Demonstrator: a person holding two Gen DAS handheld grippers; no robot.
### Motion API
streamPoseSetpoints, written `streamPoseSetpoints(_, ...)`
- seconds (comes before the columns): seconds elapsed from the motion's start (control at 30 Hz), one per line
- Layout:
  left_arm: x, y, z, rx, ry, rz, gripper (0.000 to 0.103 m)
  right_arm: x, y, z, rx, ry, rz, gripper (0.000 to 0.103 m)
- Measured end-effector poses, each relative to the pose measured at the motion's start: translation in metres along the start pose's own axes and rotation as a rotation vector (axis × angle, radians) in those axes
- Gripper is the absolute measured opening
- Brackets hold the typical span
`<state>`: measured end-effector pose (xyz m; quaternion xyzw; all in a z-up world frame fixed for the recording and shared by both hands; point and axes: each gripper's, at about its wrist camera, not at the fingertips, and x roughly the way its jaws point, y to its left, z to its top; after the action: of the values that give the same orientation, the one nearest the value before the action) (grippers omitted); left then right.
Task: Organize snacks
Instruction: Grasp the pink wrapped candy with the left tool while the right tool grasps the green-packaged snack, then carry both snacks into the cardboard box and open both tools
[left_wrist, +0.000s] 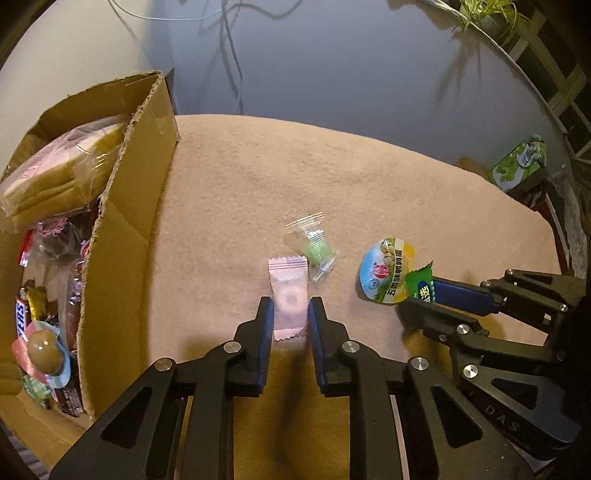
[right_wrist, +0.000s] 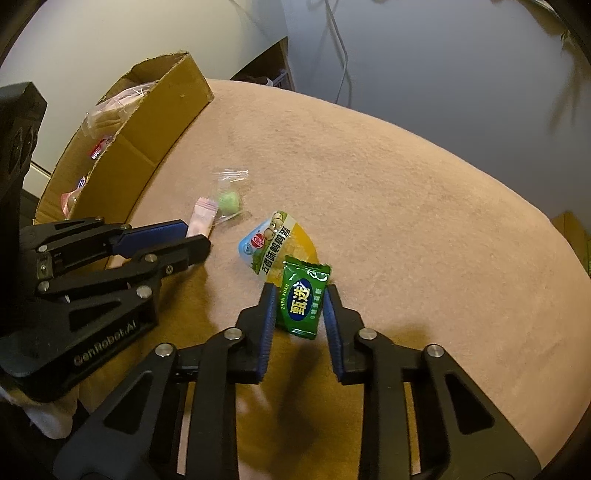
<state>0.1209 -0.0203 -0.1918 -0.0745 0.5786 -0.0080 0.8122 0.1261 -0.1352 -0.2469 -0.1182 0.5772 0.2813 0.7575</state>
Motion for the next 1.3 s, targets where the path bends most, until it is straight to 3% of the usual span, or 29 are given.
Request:
streamPoseSetpoints(0.13,-0.004,0.007,-0.002,0.002,-0.006,-0.001,0.009,-0.004,-0.001,-0.002,0.005,-0.005,0.0,0.022)
streamPoseSetpoints(0.4,-0.009,0.019,-0.005,-0.016,-0.012,-0.036,0.008,-0.009,-0.008,-0.006,0.027,-0.012,0.003,0.022)
streamPoseSetpoints(0.43,-0.01,0.02,-0.005,-0.024,-0.009,-0.04,0.009,-0.008,-0.008,-0.006,0.031,-0.008,0.009,0.022)
streamPoseSetpoints(0.53,-0.014,0.023,-0.004,-0.03,-0.005,-0.034,0.036,-0.005,-0.008,-0.004,0.038,-0.007,0.009,0.022)
streamPoseSetpoints(0.6,-0.013,0.018,-0.004,-0.015,-0.006,-0.024,0.037,-0.003,-0.006,-0.004,0.04,-0.008,0.01,0.022)
streamPoseSetpoints(0.7,-0.004,0.008,-0.001,0.012,0.007,0.013,0.036,-0.003,-0.007,-0.004,0.044,-0.011,0.008,0.022)
streamPoseSetpoints(0.83,-0.002,0.003,0.003,0.039,-0.019,0.053,0.017,-0.003,-0.008,-0.004,0.05,-0.014,0.003,0.022)
streamPoseSetpoints(1.3,-0.033,0.013,-0.004,0.046,-0.044,-0.005,0.017,-0.018,-0.012,-0.008,0.075,-0.036,0.003,0.022)
